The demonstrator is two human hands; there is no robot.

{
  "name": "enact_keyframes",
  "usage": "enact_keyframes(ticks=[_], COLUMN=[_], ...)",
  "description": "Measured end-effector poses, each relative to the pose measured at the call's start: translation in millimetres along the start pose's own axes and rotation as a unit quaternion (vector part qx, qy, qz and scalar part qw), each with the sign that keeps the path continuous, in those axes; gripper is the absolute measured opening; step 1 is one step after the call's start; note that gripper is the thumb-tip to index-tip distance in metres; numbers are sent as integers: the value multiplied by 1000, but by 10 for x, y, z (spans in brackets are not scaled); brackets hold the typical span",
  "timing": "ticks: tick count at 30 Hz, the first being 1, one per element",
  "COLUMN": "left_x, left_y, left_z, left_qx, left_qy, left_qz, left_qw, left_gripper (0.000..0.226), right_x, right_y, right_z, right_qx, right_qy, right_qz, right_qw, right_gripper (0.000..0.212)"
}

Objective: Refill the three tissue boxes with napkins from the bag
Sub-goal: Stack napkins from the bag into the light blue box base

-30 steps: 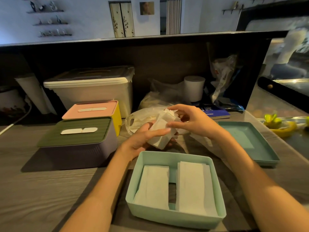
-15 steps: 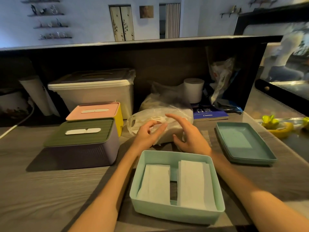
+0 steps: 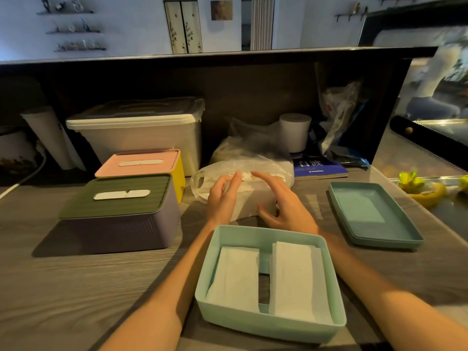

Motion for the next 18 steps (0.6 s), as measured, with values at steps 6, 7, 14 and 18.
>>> enact_keyframes(ticks=[6, 7, 14, 18], left_x=[47, 65, -31, 17], left_y=[63, 72, 43, 63], left_z=[-7, 5, -2, 11], left_qx=[-19, -14, -26, -40], left_qy=[32, 22, -11, 35], left_qz=[4, 0, 38, 36], left_qw=[999, 1000, 999, 998], left_gripper=[25, 20, 23, 10], right_x=[-55, -54, -79, -43], right_y=[39, 50, 76, 49], right_z=[37, 33, 133, 104], right_qx=[-9, -15, 7, 9], right_qy=[7, 25, 171, 108], right_qz=[11, 5, 19, 23], right_qw=[1000, 1000, 985, 994], right_gripper=[61, 58, 63, 69])
Point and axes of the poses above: each hand's wrist, its own y-axis towards the middle knuckle, its own x-axis out of the back of the hand, z = x × y, the point moved 5 cm from there along y, towards the middle knuckle, and after that the axes turned 12 degrees about z, right-handed, at the moved point
